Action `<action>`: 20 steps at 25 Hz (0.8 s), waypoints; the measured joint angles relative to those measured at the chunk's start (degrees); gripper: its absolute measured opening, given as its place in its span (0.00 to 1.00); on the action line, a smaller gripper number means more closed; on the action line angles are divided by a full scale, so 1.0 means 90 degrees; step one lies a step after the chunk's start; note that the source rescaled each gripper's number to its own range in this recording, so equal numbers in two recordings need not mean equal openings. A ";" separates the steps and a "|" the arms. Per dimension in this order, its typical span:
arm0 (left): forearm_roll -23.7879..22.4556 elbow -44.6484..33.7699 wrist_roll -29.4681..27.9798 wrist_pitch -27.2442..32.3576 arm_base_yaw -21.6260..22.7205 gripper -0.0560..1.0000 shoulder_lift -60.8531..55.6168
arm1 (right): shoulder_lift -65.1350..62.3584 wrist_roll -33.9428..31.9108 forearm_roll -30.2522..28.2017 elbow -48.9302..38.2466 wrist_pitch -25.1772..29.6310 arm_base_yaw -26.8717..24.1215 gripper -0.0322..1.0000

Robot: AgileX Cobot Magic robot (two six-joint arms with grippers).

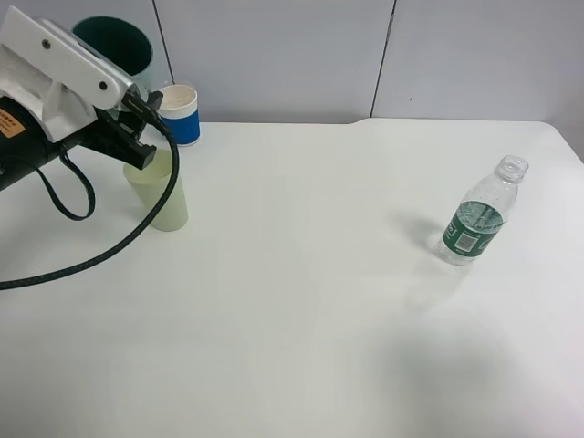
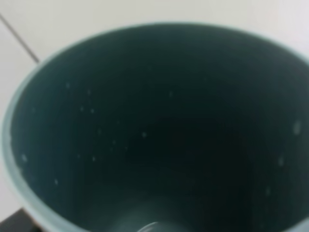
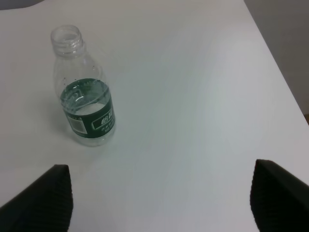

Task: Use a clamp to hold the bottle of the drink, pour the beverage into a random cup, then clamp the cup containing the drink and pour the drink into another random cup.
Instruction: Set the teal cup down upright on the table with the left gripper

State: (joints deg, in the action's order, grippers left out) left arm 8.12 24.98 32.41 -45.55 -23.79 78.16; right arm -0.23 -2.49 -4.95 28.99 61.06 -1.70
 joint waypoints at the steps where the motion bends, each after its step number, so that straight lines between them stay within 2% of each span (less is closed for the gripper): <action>1: -0.0157 0.0000 -0.0240 0.0162 0.0000 0.08 -0.0082 | 0.0000 0.0000 0.0000 0.0000 0.0000 0.0000 0.46; 5: -0.0951 0.0000 -0.1155 0.0821 0.0000 0.08 -0.0403 | 0.0000 0.0000 0.0000 0.0000 0.0000 0.0000 0.46; 10: -0.1995 0.0006 -0.1815 0.1576 -0.0230 0.08 -0.0644 | 0.0000 0.0000 0.0000 0.0000 0.0000 0.0000 0.46; 14: -0.2238 0.0006 -0.2265 0.1849 -0.0787 0.08 -0.0644 | 0.0000 0.0000 0.0003 0.0000 0.0000 0.0000 0.46; 20: -0.2259 0.0006 -0.3081 0.1727 -0.1493 0.08 -0.0601 | 0.0000 0.0000 0.0003 0.0000 0.0000 0.0000 0.46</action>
State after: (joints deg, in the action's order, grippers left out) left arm -12.21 25.03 4.68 -30.01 -37.23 72.75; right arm -0.23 -2.49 -4.93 28.99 61.06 -1.70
